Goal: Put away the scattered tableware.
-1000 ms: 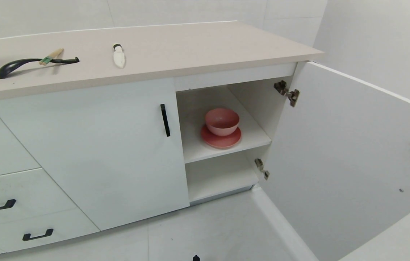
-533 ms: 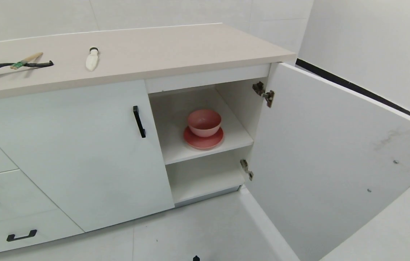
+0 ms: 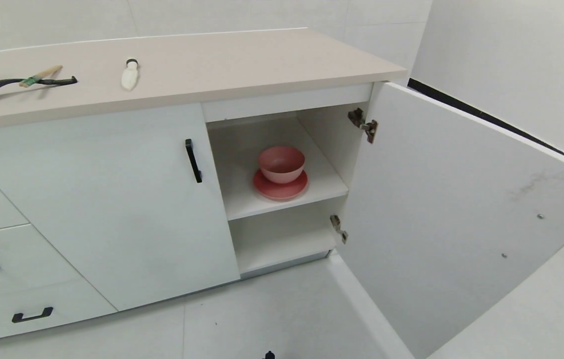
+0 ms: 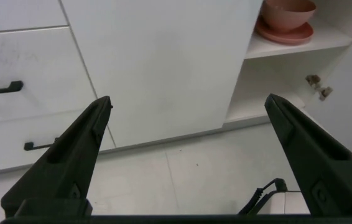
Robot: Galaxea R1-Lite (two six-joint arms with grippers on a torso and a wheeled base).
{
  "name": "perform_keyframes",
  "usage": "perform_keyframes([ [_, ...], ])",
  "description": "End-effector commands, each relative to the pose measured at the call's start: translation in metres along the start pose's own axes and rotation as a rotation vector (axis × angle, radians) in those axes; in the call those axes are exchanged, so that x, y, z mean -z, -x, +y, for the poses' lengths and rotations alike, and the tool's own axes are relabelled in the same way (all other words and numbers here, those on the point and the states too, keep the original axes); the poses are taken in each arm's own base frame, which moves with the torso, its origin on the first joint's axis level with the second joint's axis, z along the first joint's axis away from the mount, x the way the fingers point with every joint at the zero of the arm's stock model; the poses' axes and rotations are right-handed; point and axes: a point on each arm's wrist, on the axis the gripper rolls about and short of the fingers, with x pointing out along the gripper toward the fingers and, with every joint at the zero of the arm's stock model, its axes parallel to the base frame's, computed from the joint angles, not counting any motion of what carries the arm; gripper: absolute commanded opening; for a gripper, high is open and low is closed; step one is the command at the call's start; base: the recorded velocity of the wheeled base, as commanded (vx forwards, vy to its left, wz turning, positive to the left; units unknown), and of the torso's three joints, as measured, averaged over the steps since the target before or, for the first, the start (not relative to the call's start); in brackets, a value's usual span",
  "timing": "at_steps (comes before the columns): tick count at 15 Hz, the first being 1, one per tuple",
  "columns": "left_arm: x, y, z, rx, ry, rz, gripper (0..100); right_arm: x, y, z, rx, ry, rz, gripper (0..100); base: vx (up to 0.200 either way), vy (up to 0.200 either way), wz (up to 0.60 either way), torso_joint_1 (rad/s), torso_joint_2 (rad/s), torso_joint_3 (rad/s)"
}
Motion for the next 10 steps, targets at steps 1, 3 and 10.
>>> perform_keyframes([
  [1,0.0001,0.0000,0.0000,0.000,0.001,0.000,100,-0.0001,-0.0002,0.0000,-0.001,0.000,0.003,100,0.000,-0.200,0.00,0.007,0.00,0.002],
  [3,0.0001,0.0000,0.0000,0.000,0.000,0.000,100,-0.0001,-0.0002,0.0000,-0.001,0.000,0.003,100,0.000,-0.200,0.00,0.005,0.00,0.007],
  [10,0.0001,0.0000,0.0001,-0.003,0.003,0.000,100,-0.0001,-0.0002,0.0000,-0.001,0.000,0.003,100,-0.114,-0.114,0.00,0.003,0.00,0.004],
])
